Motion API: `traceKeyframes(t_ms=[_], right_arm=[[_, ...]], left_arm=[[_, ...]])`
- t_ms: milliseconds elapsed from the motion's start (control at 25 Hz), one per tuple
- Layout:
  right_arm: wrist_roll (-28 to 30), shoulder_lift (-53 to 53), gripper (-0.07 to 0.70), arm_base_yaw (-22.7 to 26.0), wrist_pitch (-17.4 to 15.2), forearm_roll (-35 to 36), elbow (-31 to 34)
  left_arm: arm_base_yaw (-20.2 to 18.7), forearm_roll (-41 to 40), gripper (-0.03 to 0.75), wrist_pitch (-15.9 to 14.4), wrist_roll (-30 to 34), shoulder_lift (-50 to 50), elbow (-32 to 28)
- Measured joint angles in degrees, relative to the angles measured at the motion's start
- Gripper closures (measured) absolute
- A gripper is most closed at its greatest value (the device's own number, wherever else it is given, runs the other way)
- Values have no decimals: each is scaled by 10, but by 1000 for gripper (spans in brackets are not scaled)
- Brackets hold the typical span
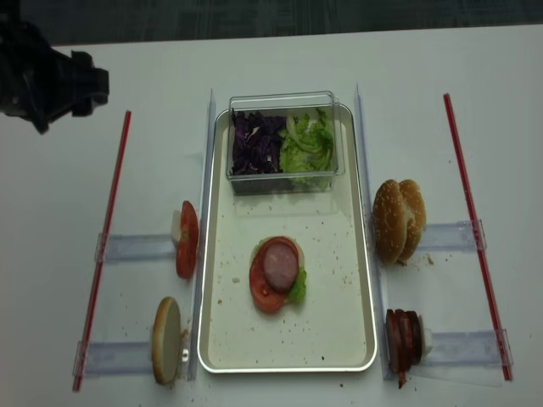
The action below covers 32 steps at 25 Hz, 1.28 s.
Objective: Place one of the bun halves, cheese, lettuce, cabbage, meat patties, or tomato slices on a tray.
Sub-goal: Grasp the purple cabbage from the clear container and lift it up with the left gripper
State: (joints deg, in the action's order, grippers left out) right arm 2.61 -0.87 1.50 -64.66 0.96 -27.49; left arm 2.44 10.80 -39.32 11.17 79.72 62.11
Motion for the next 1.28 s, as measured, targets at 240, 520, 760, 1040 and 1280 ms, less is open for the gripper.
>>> traceKeyframes(t_ms=[240,520,760,1040,1280], right_arm=[[-1,0,123,0,0,0,0],[-1,0,123,0,0,1,0],[-1,0,123,0,0,1,0],[-1,0,123,0,0,1,0],[-1,0,123,0,0,1,0]], left_arm=[[-5,14,244,6,27,128,70],[-19,16,244,9,34,227,117],[-20,18,244,10,36,248,124],[-21,27,244,6,35,248,125],[-52,34,244,5,35,248,125]])
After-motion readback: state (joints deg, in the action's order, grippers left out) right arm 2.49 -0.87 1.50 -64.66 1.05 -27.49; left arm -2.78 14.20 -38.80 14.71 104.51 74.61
